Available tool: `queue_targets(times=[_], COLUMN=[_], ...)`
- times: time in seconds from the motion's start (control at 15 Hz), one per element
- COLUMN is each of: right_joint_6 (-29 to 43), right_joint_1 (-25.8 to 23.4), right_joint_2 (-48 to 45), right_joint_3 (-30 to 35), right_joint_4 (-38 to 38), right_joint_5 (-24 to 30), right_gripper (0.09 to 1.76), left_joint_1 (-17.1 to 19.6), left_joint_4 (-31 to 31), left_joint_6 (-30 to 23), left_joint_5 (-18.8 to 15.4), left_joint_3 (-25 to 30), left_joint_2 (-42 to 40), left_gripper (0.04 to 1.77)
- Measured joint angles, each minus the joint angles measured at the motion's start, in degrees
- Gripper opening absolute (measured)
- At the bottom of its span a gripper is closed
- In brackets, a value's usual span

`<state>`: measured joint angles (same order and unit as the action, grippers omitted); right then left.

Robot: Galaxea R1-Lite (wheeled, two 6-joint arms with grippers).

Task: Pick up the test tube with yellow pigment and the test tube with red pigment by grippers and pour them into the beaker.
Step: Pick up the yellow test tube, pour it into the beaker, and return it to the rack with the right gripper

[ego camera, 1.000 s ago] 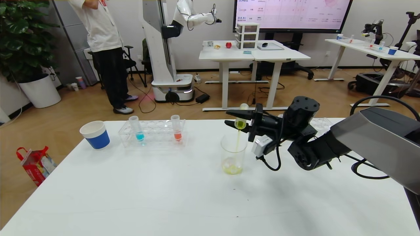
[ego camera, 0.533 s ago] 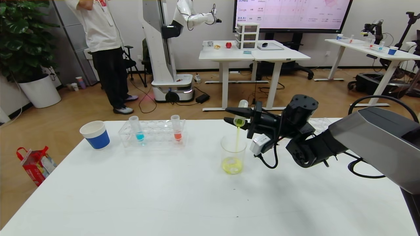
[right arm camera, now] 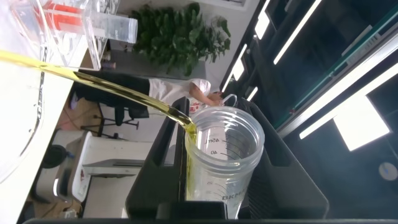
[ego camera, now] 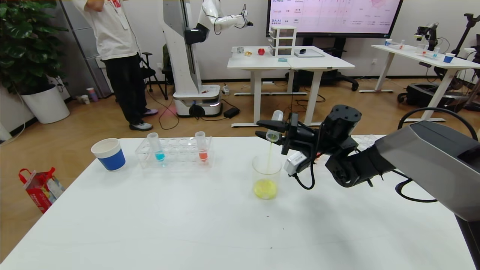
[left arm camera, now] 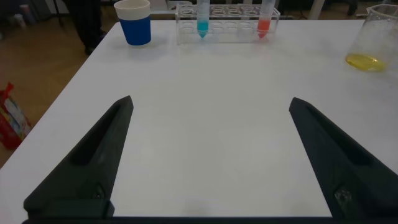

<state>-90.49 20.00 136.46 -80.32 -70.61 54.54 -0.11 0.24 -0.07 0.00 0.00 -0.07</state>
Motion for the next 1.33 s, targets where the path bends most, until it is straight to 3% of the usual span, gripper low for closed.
queue_targets(times=[0.27,0.67,1.07,1.33], right_joint_6=[-3.11,-1.9,16.54,39.61], right_joint_1=[0.26,0.77,0.66,1.41], right_joint_2=[-0.02,-0.18,-5.58,-9.92], right_joint_3=[-2.15,-1.15,3.89,11.93], right_joint_4=[2.32,2.43,0.77,-11.69], right_joint_5=[0.77,0.74,-3.96,-19.96], right_gripper=[0.53,0.53,0.53,0.53], left_joint_1=[0.0,0.0,0.0,0.0], left_joint_4=[0.0,0.0,0.0,0.02], left_joint_6=[0.0,0.0,0.0,0.0], left_joint_5=[0.0,0.0,0.0,0.0], left_joint_3=[0.0,0.0,0.0,0.0], left_joint_2=[0.0,0.0,0.0,0.0], left_gripper=[1.75,1.75,1.75,1.75])
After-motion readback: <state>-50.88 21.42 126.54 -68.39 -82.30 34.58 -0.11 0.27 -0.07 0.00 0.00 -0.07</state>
